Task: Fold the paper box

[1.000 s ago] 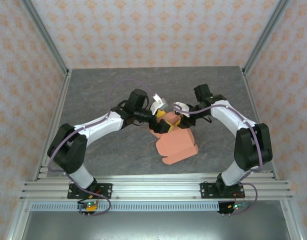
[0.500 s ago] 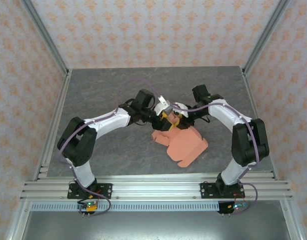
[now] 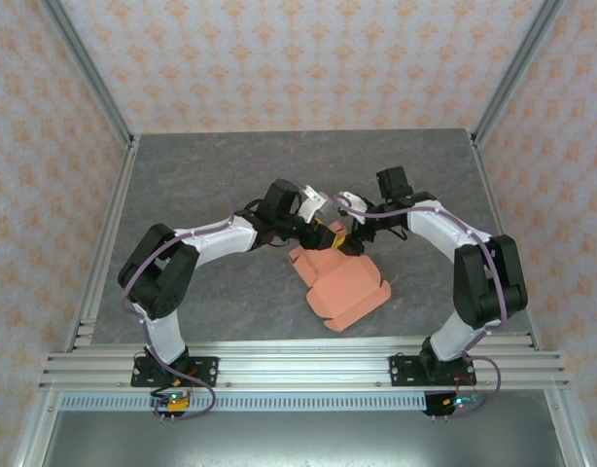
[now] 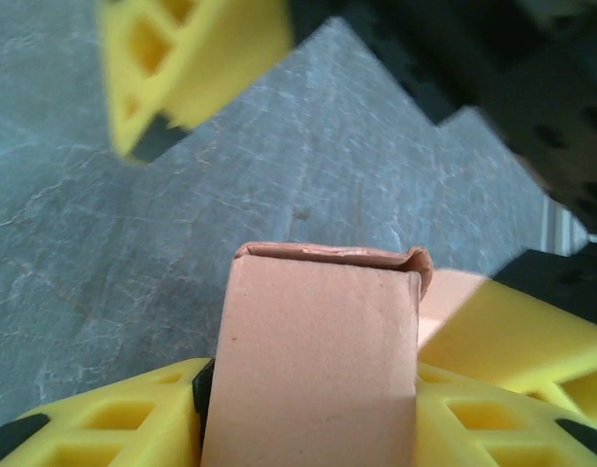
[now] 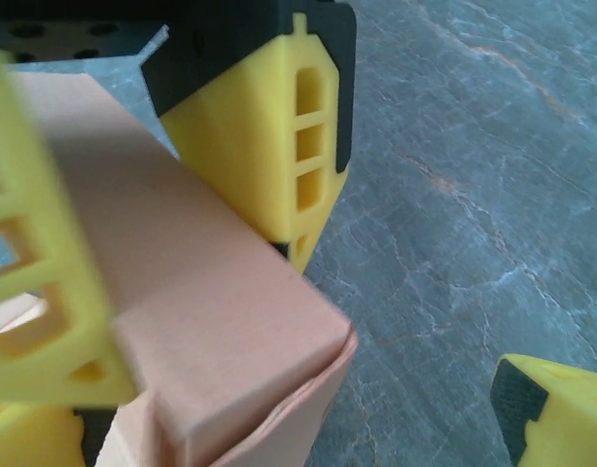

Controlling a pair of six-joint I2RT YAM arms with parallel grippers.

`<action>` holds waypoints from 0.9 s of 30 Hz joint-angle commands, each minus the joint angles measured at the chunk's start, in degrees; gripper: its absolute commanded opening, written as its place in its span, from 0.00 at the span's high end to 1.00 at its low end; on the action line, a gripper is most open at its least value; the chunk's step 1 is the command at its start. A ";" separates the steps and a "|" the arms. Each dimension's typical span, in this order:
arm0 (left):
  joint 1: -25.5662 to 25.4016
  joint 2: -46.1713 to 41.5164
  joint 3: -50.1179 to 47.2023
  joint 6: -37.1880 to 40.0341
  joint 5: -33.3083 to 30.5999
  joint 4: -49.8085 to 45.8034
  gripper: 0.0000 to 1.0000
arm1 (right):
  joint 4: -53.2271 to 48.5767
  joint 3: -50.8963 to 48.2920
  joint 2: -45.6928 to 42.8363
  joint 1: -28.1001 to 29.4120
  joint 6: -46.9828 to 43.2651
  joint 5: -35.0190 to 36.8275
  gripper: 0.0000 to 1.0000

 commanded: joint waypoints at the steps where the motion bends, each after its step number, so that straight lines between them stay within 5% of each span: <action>1: 0.13 0.69 -2.24 -7.31 -4.78 6.92 0.53 | 11.92 -3.36 -7.33 -0.09 9.46 1.52 0.01; 5: 0.93 1.31 -3.60 -13.13 -7.57 10.49 0.54 | 22.73 -7.91 -13.32 -0.09 21.61 7.03 0.01; 10: 1.77 2.42 -3.28 -18.10 -9.95 10.15 0.55 | 37.01 -14.00 -19.76 -0.03 51.16 34.60 0.01; 13: 2.25 3.12 -3.36 -21.07 -11.16 10.11 0.55 | 23.40 -8.77 -20.11 -0.09 75.80 53.92 0.01; 15: 2.58 3.57 -3.53 -23.31 -12.02 10.11 0.55 | 1.69 -1.59 -18.49 -0.71 95.04 59.76 0.01; 17: 2.99 3.84 -3.88 -26.19 -12.86 10.26 0.55 | -12.73 3.65 -16.27 -1.90 106.94 56.43 0.01; 20: 3.51 3.62 -5.20 -30.05 -14.81 10.93 0.56 | -17.54 3.78 -15.28 -2.19 119.09 45.91 0.03; 24: 3.56 2.54 -6.74 -33.56 -16.15 13.18 0.57 | -12.37 -1.63 -15.72 0.03 141.96 29.94 0.09; 27: 3.22 1.46 -7.08 -32.88 -17.03 13.73 0.57 | -9.30 -0.55 -15.21 4.46 153.39 27.92 0.11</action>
